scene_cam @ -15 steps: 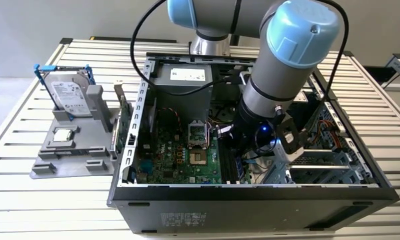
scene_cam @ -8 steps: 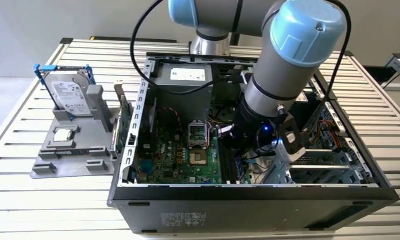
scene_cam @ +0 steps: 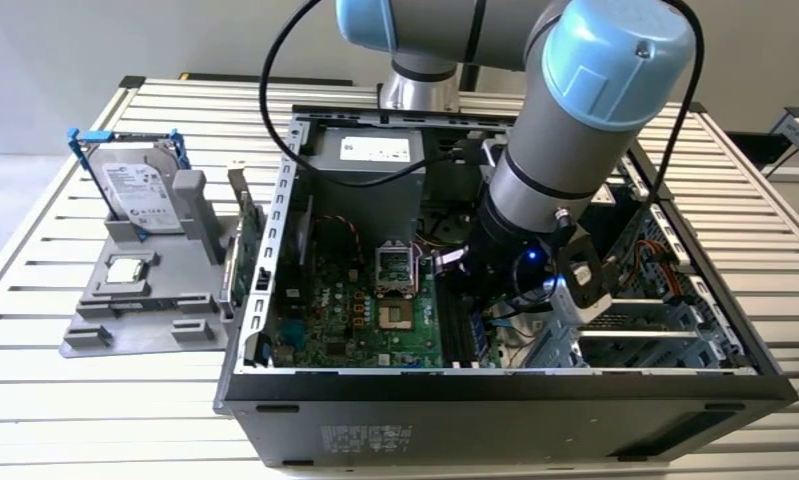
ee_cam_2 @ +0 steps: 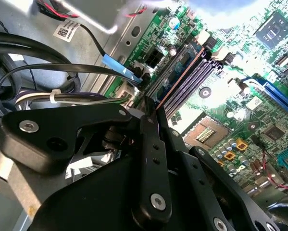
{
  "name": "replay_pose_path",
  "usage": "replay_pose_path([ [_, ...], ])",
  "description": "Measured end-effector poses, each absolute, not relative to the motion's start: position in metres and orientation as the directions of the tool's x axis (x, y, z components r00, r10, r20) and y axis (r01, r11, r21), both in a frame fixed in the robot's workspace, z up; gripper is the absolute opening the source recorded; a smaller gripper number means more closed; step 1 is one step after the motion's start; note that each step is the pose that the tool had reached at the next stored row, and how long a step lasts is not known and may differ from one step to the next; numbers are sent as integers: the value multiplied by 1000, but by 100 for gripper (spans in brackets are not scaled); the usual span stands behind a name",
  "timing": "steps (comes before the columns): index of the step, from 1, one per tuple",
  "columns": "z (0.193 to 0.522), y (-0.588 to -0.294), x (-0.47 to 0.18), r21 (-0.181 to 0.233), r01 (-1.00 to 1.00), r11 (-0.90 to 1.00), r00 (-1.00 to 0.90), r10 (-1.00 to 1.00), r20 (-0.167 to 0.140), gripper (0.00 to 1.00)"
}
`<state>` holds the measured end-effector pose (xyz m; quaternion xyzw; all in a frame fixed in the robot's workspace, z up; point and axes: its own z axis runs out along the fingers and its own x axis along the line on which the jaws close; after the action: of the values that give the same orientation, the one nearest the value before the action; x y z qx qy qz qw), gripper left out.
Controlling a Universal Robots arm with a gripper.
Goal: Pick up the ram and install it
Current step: 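Insert the ram into the slot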
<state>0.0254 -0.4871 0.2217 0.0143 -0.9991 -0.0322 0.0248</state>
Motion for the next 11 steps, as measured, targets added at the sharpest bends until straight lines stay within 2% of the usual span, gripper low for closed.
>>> replay_pose_path([
  [11,222,-485,25,67,-3,998,-999,-7,48,0],
])
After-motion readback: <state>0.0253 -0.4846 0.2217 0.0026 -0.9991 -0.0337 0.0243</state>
